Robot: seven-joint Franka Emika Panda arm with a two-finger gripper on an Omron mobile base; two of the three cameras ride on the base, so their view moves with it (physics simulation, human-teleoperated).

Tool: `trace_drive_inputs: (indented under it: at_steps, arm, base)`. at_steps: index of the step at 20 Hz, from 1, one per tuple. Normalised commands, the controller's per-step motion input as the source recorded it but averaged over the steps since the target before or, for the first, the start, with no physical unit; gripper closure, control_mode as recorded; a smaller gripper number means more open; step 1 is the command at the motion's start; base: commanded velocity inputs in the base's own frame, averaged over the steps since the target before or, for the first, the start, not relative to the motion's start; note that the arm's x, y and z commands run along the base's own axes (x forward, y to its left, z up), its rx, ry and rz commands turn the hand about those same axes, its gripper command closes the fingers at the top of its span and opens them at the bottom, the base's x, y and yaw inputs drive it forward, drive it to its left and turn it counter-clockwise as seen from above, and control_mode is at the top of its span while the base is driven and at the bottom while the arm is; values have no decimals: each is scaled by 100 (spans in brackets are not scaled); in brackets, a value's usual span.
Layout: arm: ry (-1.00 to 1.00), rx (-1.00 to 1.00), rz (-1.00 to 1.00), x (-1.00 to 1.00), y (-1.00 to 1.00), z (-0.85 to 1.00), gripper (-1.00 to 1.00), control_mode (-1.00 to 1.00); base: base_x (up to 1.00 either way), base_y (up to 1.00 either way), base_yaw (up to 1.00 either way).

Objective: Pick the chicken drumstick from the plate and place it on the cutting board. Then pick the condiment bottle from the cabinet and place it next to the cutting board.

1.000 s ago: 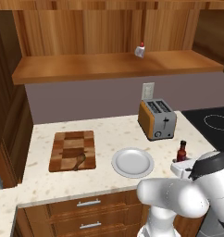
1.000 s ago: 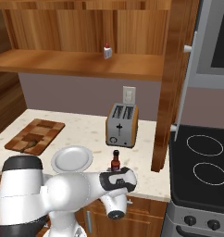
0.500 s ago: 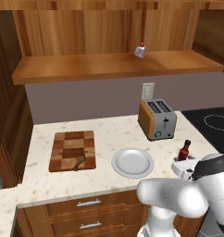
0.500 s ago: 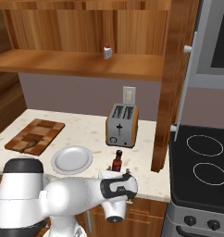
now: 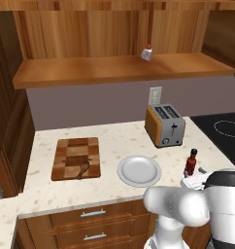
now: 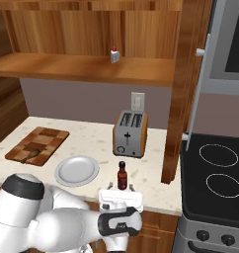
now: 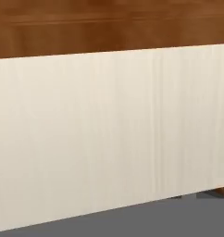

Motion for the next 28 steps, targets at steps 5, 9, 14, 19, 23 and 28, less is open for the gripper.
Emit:
trace_drive_inputs:
  at_steps: [5, 9, 14, 19, 23, 28]
  arm:
    - [-16, 0, 3, -41, 28, 11, -100, -100]
    - [-5, -2, 0, -34, 24, 50, -100, -100]
    - [0, -6, 0, -23, 16, 85, -100, -100]
    - [0, -7, 0, -17, 15, 88, -100, -100]
    - [0, -6, 0, -15, 18, 80, -100, -100]
    - [-1, -7, 0, -10, 22, 75, -100, -100]
  base:
    - [0, 0, 0]
    - [0, 0, 0]
    - [0, 0, 0]
    - [0, 0, 0]
    - [0, 0, 0]
    - [0, 0, 0]
